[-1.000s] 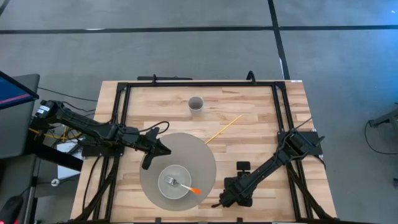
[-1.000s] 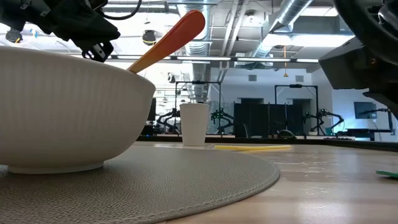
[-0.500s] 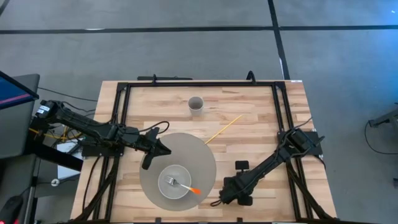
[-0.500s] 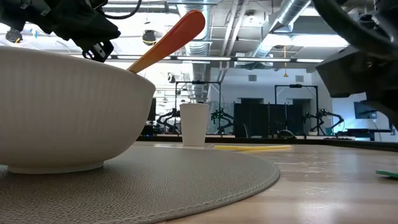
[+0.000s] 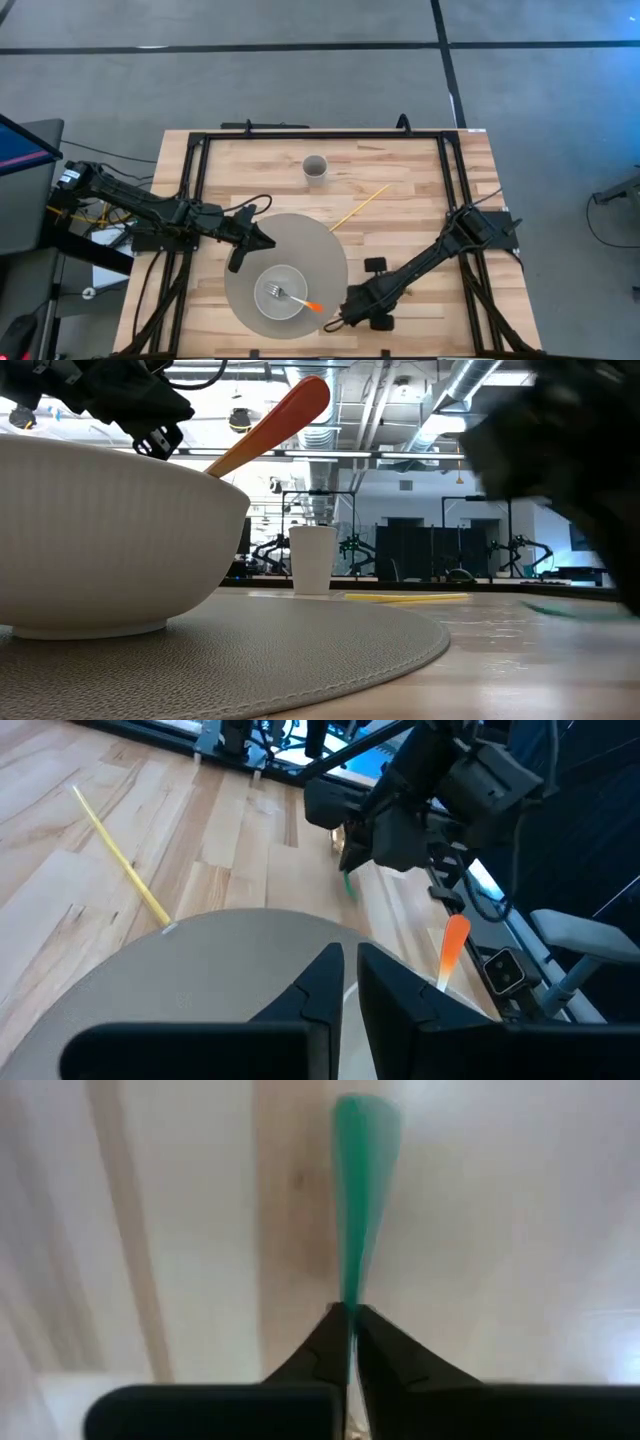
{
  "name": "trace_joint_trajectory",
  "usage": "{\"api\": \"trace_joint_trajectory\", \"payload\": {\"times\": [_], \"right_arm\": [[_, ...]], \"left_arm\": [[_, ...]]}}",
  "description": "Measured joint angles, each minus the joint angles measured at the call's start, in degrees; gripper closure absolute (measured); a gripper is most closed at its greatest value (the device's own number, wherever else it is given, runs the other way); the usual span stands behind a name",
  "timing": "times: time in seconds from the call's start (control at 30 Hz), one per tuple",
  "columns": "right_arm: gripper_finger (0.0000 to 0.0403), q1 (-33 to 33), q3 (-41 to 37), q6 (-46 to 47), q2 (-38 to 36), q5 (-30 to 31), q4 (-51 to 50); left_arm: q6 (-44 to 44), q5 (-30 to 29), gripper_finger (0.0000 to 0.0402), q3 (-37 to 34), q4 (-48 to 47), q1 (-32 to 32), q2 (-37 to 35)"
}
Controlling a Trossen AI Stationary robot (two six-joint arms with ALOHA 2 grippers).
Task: Pick & Place Utensil
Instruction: Put the green spoon into the white bowl on the mat
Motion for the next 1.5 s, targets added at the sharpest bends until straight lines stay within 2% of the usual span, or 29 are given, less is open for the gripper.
{"api": "trace_joint_trajectory", "payload": {"times": [0.1,0.23,0.47,0.8,0.93,1.0,1.13,1.3,1.5], "right_arm": [[0.0397,-0.2,4.3,-0.3,0.0,3.3,-0.7],[0.0402,-0.2,11.2,0.1,0.0,3.9,-4.5],[0.0402,0.0,21.0,-2.9,-0.3,8.7,-7.3],[0.0403,0.0,30.5,-3.2,-0.3,10.3,-7.7],[0.0403,-0.3,33.5,-9.1,-0.3,16.1,-4.7],[0.0403,-1.0,33.8,-13.9,-0.3,16.7,0.1],[0.0403,-3.3,33.5,-23.5,-0.3,15.1,12.3],[0.0403,-7.9,32.5,-33.7,-0.1,7.7,25.7],[0.0403,-13.7,32.6,-36.0,4.3,-4.3,37.9]], "left_arm": [[0.0,0.0,0.0367,0.0,0.3,0.0,0.0],[0.7,0.0,0.0367,0.0,2.4,0.0,0.0],[3.4,0.0,0.0367,0.0,7.2,0.0,-0.1],[3.4,0.0,0.0367,0.0,7.9,0.0,-2.8],[3.5,0.0,0.0367,0.0,8.5,0.0,-5.8],[5.0,0.0,0.0367,0.0,8.8,0.0,-7.5],[9.6,0.0,0.0367,0.0,9.7,-0.9,-11.0],[11.4,0.0,0.0367,0.0,9.5,-3.7,-13.8],[14.0,0.0,0.0367,0.0,9.5,-6.7,-14.0]]}}
